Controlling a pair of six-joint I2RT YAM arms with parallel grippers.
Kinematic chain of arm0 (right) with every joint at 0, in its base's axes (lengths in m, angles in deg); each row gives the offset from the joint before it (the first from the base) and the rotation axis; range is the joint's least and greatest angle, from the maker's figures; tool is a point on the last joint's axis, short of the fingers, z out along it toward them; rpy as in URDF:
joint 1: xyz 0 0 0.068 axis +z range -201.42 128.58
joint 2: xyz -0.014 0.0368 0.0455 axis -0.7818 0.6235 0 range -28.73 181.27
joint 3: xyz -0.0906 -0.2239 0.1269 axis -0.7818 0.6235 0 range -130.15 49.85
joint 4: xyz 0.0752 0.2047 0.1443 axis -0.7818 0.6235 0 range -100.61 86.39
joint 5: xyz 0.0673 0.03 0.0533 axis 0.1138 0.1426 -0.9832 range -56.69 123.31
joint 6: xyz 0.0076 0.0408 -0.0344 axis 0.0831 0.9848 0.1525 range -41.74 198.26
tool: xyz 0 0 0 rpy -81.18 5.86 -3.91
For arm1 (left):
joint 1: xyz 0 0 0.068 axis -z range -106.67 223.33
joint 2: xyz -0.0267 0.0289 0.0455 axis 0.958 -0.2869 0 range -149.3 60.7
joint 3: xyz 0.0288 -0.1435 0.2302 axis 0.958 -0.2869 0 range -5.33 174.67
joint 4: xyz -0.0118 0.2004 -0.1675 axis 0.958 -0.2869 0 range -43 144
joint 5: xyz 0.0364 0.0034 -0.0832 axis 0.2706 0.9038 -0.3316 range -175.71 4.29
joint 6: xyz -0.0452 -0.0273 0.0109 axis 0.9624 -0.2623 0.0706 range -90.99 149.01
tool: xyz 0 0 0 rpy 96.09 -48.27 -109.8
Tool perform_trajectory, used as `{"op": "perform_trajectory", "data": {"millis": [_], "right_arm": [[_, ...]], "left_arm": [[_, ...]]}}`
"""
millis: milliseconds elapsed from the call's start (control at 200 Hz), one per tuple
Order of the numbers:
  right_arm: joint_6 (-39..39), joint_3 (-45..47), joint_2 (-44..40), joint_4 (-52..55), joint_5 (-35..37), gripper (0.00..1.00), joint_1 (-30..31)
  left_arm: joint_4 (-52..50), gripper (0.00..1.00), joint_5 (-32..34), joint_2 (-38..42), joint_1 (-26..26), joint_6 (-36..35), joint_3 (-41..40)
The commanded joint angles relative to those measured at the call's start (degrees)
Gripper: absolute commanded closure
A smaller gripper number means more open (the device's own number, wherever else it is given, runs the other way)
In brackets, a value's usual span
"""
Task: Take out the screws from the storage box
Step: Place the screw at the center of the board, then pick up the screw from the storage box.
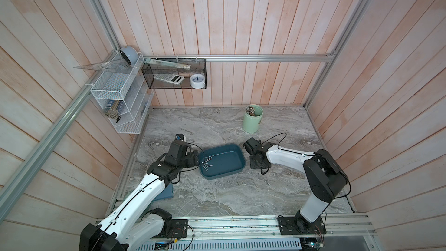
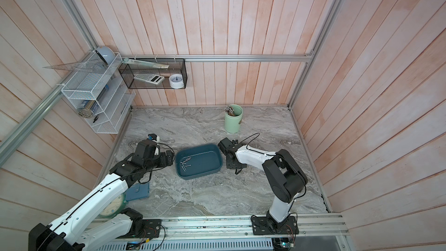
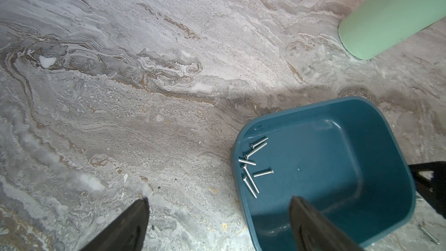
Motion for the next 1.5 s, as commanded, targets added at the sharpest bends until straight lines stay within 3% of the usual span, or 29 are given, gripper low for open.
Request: {"op": "perform_trajectory", "data": {"millis": [0,230,380,465,545,740,865,1245,1495], "right_arm": [[0.9,-1.8,-3.4,2.5,0.8,0.80,-0.2],[7.4,-0.2,-13.9,-1.1,1.2,0.76,-1.5],[11.6,3.5,-18.9,-14.9,-6.9,0.69,-1.8],[18.9,4.6,-18.4,-22.1,-11.9,0.65,-1.6],[21.8,2.3,-14.9,-25.0,-16.2,0.64,0.2],[18.5,-13.8,-0.5,-17.1,-15.7,0.65,11.3],[19.5,-21.8,7.9,-13.7,-16.3,0.65,15.2],[22.6,-41.8,24.7,3.6,-12.7,0.65,17.8],[22.3,-50.6,32.2,8.4,-14.0,0.65,18.7]], "left_arm": [[-0.3,0.04,-0.6,-0.1,0.1,-0.3,0.7],[-0.4,0.04,-0.2,0.4,0.1,-0.4,0.7],[-0.2,0.04,0.5,0.8,0.1,-0.4,0.7],[-0.1,0.04,1.0,1.2,0.1,-0.4,0.7],[-0.3,0.04,2.3,1.7,0.1,-0.3,0.7],[0.0,0.04,4.8,3.7,0.1,-0.4,0.2],[0.0,0.04,5.8,4.5,0.1,-0.5,0.0],[0.2,0.04,7.3,5.7,0.1,-0.7,0.0],[0.3,0.04,8.6,6.7,0.1,-0.7,-0.3]]}}
